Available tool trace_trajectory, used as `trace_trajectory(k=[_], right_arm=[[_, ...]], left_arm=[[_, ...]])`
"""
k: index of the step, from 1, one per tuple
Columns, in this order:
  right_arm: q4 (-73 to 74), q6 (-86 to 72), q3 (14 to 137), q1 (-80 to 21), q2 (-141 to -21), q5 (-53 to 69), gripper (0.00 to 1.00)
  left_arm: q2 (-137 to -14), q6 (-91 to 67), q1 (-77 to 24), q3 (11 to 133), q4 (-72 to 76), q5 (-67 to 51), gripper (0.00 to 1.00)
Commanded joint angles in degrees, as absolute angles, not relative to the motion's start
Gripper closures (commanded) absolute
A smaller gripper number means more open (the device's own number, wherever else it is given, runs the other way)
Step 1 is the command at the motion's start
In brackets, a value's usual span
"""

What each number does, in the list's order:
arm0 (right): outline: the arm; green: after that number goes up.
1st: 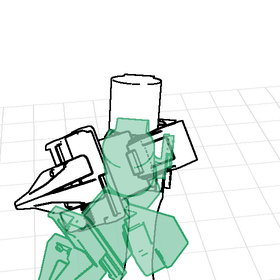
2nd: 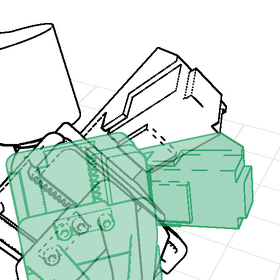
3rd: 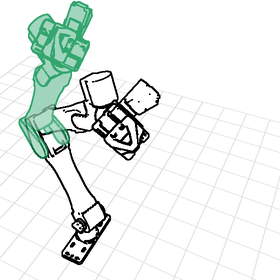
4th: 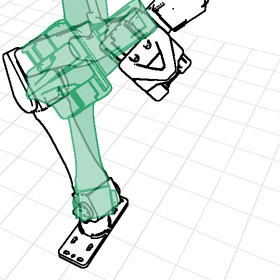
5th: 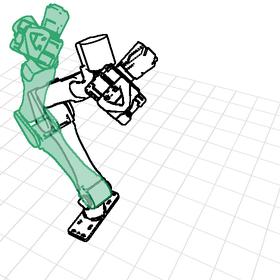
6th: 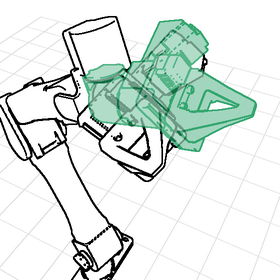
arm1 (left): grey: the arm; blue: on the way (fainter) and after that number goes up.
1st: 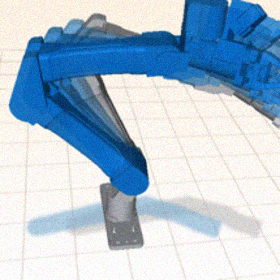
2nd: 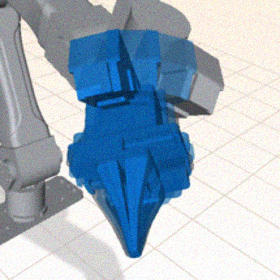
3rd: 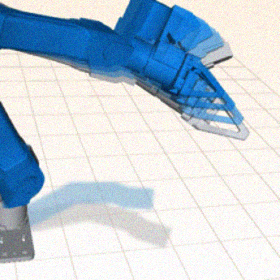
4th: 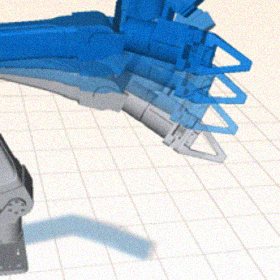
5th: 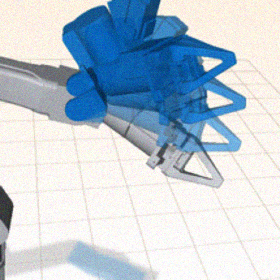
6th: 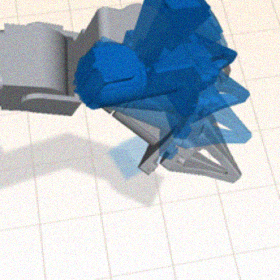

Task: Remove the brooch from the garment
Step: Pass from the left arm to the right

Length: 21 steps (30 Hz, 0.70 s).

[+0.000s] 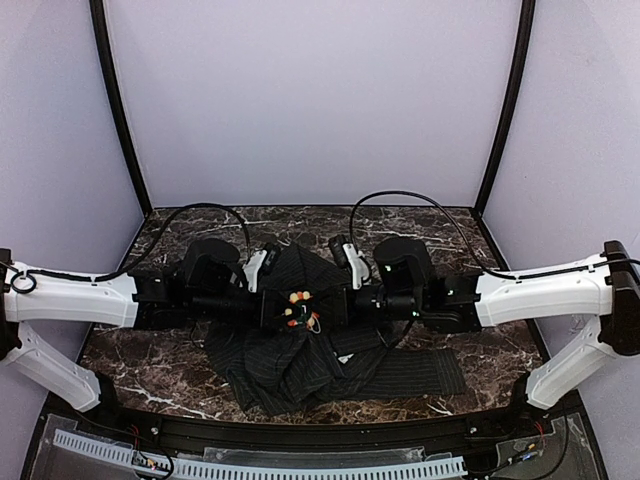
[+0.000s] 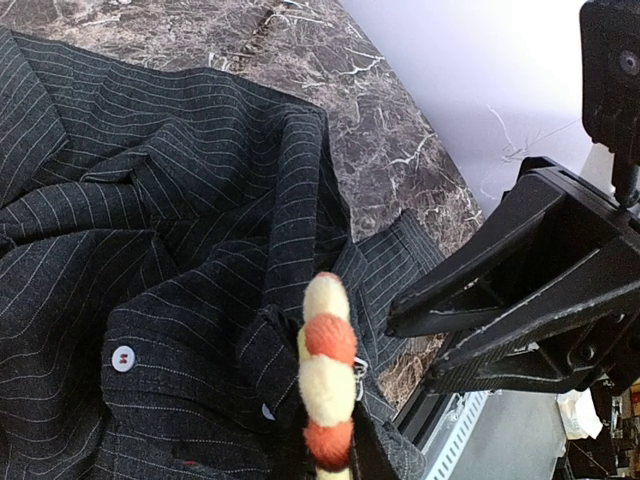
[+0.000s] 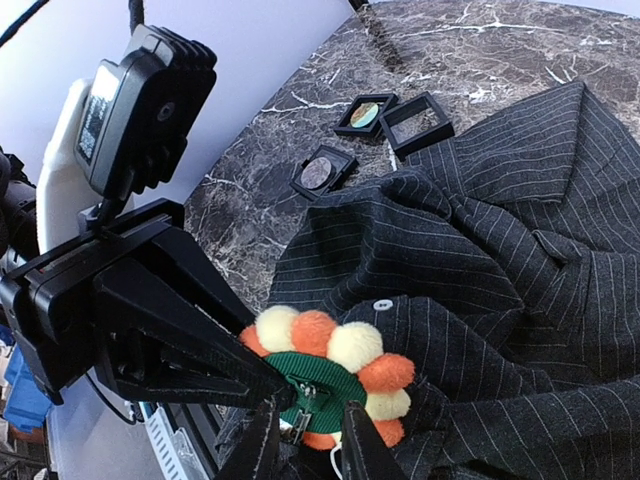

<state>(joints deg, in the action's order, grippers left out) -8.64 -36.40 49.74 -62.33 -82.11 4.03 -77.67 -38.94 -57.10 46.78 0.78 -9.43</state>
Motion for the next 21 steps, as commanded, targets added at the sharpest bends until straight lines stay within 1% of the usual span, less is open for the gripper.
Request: trace_trajectory(k=[1,16,21], right_arm=[[-6.2,-35.2,53.0,-63.7,-84.3,2.0,0.79],[-0.3,-35.6,58.6,-64.9,-88.9,-3.7,0.75],[5.0,-36.1,60.9,-65.4,-90.7,-7.4,0.75]], left_arm=[[-77.6,-38.8,-56.9,48.0,-0.5,-9.6,0.99],[-78.0,-38.4,-56.9,48.2,-0.3,-10.0,0.99],[-77.6,-38.3,-56.9,48.1,-0.4,-9.3,0.99]])
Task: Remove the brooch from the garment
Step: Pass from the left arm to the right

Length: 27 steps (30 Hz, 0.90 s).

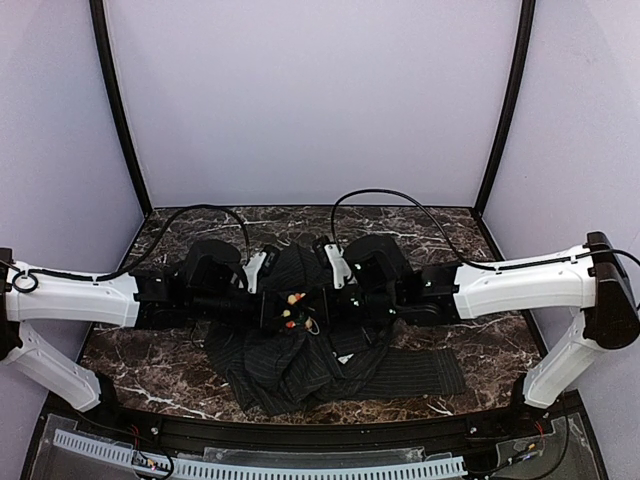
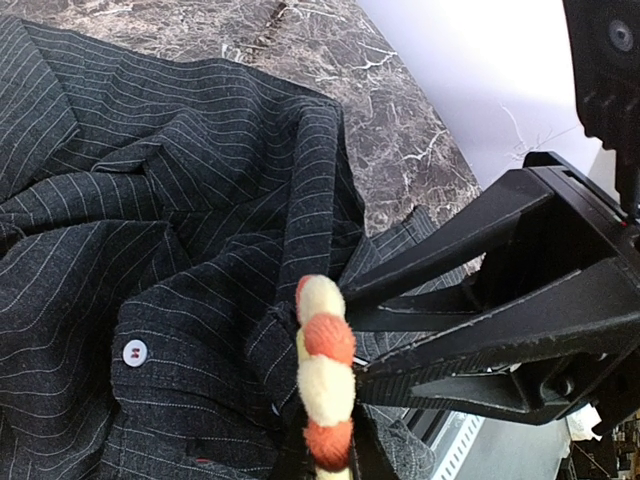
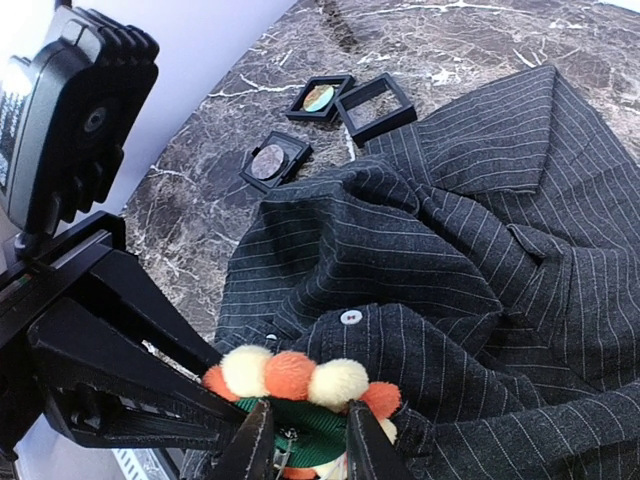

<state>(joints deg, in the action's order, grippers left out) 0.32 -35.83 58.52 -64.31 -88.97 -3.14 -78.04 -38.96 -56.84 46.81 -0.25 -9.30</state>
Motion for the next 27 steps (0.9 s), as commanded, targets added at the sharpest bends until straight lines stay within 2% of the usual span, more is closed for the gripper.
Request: trace_trajectory(k=[1,13,20,27], right_arm=[[5.8,-36.1,61.4,-65.5,-90.8,-8.1,0.75],[12.9,-38.1,62.4,-66.2,-89.4,-17.1,0.75],[13.1,-38.9,61.7,-66.2,-88.5,-17.8,0.74],[5.9,-37.1,59.4,-66.0,-86.0,-9.0,0.61]], left_arm=[[-77.5,-38.4,-56.9,48.1,-0.4,-8.9,0.99],[-76.7,-40.3,-56.3,47.1,-1.6,-5.8,0.99],[-76.1,-40.6,-56.0,46.3,-0.8,-5.9,0.99],[-75.8,-40.6,-56.0,45.7,-0.4,-6.2,0.99]])
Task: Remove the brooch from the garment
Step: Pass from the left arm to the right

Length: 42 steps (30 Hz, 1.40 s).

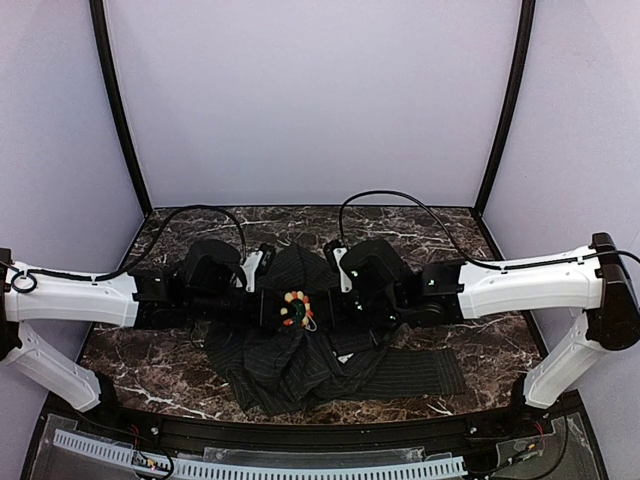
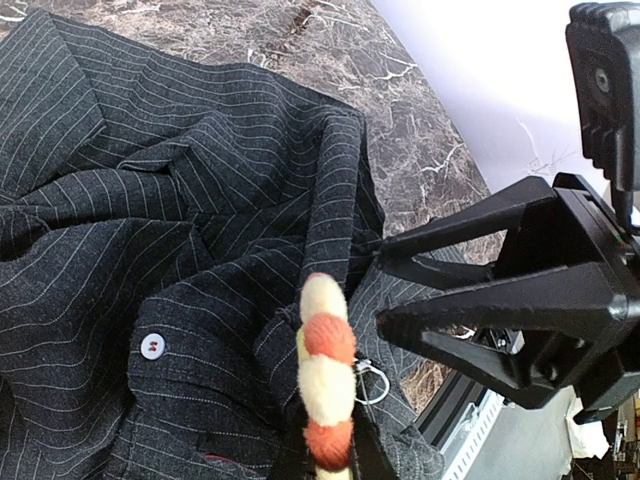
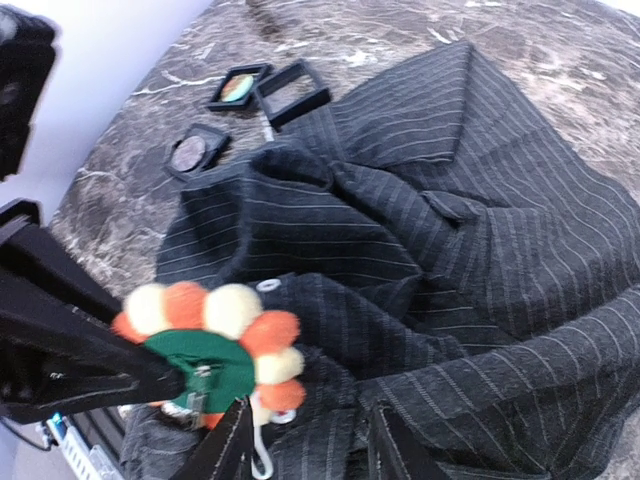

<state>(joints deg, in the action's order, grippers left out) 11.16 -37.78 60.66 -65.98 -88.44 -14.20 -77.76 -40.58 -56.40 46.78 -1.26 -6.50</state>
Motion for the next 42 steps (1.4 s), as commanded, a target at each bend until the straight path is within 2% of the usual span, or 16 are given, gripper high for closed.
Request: trace_trajectory(k=[1,9,24,42], right_arm=[[5.3,-37.1,59.4,-66.0,-85.8,-8.1,0.59],[4.3,-36.8,60.4,-66.0,-87.2,-6.2,0.49],[7.8,-39.4,63.1,-65.8,-89.9,-10.1,0.48],[6.8,-42.6,59.0,-62.7,-87.2,-7.5,0.48]], left_arm=[[-75.8,-40.7,-56.0,45.6,-0.2,-6.3,0.99],[-75.0,-40.8,-56.0,44.2,3.5,-7.8,0.99],[-74.7,-40.5,-56.0,44.0,4.2,-8.4,0.99],[-73.2,-41.2,-55.7,42.3,6.4,-8.7,0.99]])
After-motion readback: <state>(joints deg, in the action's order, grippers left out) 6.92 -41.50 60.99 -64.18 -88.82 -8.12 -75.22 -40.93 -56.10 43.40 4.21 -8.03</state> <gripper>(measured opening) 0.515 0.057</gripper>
